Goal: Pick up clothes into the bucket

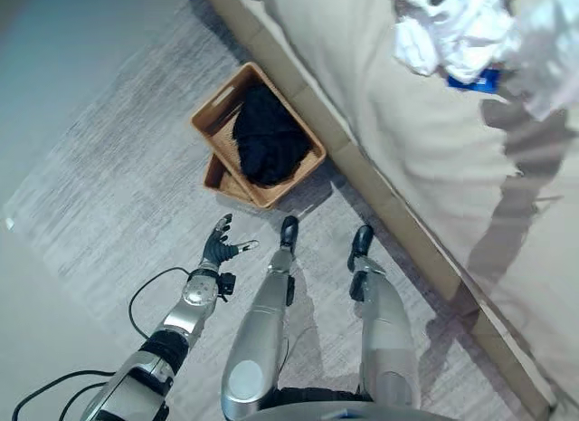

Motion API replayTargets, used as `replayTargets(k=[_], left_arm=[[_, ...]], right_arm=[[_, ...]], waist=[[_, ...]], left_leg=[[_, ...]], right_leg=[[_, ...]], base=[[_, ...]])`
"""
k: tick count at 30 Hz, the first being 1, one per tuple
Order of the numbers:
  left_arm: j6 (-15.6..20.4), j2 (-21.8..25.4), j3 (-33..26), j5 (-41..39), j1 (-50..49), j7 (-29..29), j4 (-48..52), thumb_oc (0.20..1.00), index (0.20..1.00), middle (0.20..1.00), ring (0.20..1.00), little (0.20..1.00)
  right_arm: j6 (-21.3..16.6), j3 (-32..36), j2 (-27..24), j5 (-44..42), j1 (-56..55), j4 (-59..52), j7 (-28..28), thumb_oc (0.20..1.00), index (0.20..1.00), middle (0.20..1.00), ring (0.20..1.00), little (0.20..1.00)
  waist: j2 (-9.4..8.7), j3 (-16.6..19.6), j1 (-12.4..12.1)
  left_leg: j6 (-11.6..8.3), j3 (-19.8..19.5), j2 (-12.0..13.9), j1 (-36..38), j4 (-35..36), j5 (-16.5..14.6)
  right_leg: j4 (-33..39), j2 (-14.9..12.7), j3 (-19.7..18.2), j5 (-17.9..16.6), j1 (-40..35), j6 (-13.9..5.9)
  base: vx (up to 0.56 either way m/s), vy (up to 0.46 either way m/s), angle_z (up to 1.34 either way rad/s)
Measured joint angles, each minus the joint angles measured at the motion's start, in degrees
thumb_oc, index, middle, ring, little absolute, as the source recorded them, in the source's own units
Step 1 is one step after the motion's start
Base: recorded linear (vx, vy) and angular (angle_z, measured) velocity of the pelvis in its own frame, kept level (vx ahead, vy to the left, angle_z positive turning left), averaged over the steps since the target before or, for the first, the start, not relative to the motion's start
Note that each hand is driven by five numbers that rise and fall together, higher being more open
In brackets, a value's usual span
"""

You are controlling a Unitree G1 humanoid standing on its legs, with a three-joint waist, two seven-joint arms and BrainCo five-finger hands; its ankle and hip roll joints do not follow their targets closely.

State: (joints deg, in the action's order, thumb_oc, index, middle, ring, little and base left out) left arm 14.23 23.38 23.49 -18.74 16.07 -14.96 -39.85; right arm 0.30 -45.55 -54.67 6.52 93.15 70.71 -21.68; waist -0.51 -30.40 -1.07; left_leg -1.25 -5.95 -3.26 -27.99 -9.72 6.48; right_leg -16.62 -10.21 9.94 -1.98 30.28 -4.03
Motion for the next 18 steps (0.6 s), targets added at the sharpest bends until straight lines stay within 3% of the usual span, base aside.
replayTargets(k=[3,8,12,18], left_arm=[[0.12,0.18,0.06,0.15,-0.23,0.01,0.33,1.000,1.000,1.000,1.000,1.000],[0.51,3.13,-0.10,2.24,-2.71,0.32,4.15,1.000,1.000,1.000,1.000,1.000],[0.41,5.22,-0.60,2.21,-3.75,2.17,10.20,1.000,1.000,1.000,1.000,1.000],[1.22,7.96,-1.07,-2.60,0.29,7.25,26.05,1.000,1.000,1.000,1.000,1.000]], right_arm=[[-0.40,2.42,-1.12,-1.58,-0.09,-0.54,-3.36,0.200,0.200,0.200,0.200,0.200],[-1.48,2.90,-4.99,-1.92,0.92,-7.43,-8.35,0.200,0.200,0.200,0.200,0.200],[-1.57,2.97,-8.02,-0.45,1.96,-12.46,-9.96,0.200,0.200,0.200,0.200,0.200],[-1.60,2.82,-8.52,1.92,2.75,-16.15,-10.03,0.200,0.200,0.200,0.200,0.200]], waist=[[-2.05,0.18,0.28],[-3.28,1.27,1.21],[-3.69,2.51,1.68],[-3.45,5.51,1.75]], left_leg=[[0.00,1.32,0.79,5.47,1.37,-0.64],[-0.14,3.56,1.32,12.28,4.19,-1.77],[-0.31,4.18,1.52,15.35,6.00,-1.48],[-0.48,4.27,1.82,21.34,7.35,-1.95]], right_leg=[[4.39,1.11,-0.72,-1.27,-6.19,-0.54],[10.68,1.88,-2.02,-3.03,-13.64,-1.22],[14.14,2.16,-1.93,-4.56,-17.29,-1.60],[16.54,2.80,-1.63,-5.02,-23.73,-1.09]], base=[[0.02,0.054,-0.23],[0.10,0.023,-0.23],[0.09,0.008,-0.08],[0.12,0.007,-0.01]])
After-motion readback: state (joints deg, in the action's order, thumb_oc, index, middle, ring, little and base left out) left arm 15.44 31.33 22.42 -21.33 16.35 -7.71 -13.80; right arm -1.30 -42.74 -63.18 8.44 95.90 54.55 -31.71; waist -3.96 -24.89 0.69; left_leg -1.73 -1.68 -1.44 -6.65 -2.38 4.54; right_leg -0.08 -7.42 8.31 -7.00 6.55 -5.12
